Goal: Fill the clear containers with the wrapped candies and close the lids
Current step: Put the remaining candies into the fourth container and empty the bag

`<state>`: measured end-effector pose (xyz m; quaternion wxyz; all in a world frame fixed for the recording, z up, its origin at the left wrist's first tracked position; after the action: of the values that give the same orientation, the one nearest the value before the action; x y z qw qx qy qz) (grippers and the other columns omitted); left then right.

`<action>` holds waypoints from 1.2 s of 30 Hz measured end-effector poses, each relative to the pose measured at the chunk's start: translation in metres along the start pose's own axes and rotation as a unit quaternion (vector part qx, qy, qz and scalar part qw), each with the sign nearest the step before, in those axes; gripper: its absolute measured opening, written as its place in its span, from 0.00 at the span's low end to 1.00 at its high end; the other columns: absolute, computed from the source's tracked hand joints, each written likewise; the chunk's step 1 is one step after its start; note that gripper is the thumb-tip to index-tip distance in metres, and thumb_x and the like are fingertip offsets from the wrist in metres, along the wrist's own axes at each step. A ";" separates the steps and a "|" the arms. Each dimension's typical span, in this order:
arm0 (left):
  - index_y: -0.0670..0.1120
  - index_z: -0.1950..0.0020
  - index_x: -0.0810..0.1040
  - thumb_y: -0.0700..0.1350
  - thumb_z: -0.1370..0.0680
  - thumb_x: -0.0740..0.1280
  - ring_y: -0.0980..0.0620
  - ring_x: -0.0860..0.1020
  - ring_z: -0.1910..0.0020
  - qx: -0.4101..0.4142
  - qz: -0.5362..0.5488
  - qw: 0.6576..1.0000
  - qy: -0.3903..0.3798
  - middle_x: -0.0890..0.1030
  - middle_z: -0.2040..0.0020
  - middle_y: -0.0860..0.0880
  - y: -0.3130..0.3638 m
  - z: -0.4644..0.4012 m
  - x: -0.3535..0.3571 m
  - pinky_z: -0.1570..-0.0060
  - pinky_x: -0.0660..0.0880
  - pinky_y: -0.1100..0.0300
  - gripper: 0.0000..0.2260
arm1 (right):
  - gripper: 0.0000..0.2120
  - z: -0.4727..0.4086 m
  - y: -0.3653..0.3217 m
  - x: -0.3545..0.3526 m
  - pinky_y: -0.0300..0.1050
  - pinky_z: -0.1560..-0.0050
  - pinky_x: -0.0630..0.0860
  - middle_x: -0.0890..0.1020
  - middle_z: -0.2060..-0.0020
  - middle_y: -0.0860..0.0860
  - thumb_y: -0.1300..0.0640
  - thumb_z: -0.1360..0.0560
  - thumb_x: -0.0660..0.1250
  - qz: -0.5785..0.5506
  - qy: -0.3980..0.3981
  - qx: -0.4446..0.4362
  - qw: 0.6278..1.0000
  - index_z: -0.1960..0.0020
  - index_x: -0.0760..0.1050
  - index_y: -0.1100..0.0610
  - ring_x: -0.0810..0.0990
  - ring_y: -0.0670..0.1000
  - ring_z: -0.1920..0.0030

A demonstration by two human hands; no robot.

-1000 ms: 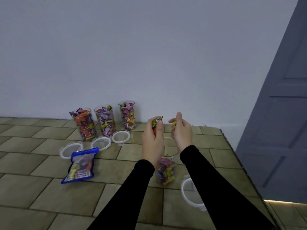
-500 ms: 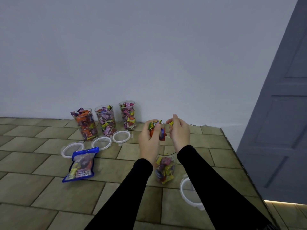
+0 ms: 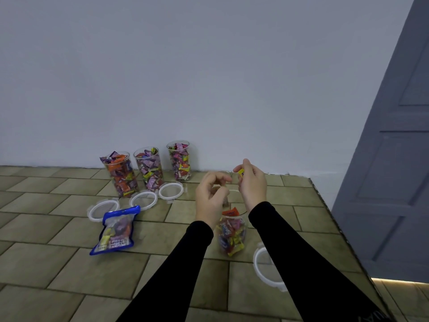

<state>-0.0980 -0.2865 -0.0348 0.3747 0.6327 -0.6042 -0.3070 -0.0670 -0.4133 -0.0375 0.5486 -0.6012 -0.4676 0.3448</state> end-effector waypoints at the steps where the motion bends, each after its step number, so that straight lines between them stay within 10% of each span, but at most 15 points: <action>1: 0.46 0.57 0.79 0.44 0.35 0.63 0.53 0.75 0.59 0.006 0.004 1.000 0.003 0.77 0.58 0.48 -0.001 0.001 -0.002 0.60 0.72 0.63 0.09 | 0.21 0.001 0.000 0.000 0.44 0.65 0.63 0.66 0.73 0.51 0.49 0.20 0.56 0.000 -0.001 0.002 1.000 0.67 0.74 0.55 0.65 0.50 0.71; 11: 0.41 0.46 0.80 0.58 0.17 0.47 0.43 0.78 0.52 -0.259 0.096 0.960 0.047 0.83 0.51 0.41 -0.067 0.034 0.004 0.41 0.72 0.39 0.28 | 0.14 0.005 -0.006 0.009 0.36 0.76 0.62 0.69 0.71 0.51 0.69 0.24 0.54 -0.086 -0.091 0.025 0.992 0.63 0.73 0.60 0.66 0.46 0.75; 30: 0.38 0.42 0.79 0.62 0.19 0.49 0.32 0.76 0.42 -0.281 0.124 0.950 0.064 0.80 0.45 0.33 -0.071 0.034 0.002 0.40 0.72 0.37 0.32 | 0.13 0.017 -0.012 0.020 0.45 0.63 0.77 0.81 0.69 0.57 0.72 0.30 0.55 -0.043 -0.180 -0.002 0.983 0.69 0.72 0.63 0.80 0.57 0.65; 36: 0.43 0.41 0.79 0.59 0.17 0.46 0.49 0.80 0.45 -0.254 0.043 0.966 0.018 0.83 0.47 0.44 -0.057 0.029 -0.017 0.45 0.75 0.54 0.28 | 0.08 0.018 -0.030 0.034 0.49 0.58 0.78 0.81 0.70 0.53 0.65 0.30 0.62 0.068 -0.185 -0.085 0.977 0.68 0.74 0.60 0.79 0.52 0.66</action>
<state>-0.0932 -0.2730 -0.0994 0.5467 0.4958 -0.5263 -0.4223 -0.0776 -0.3761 -0.0076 0.3747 -0.6016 -0.5470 0.4455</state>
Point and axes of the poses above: each hand's wrist, its own z-axis away from the middle knuckle, its own x-axis out of the palm, y = z × x, the point moved 7 cm from there along -z, towards the middle knuckle
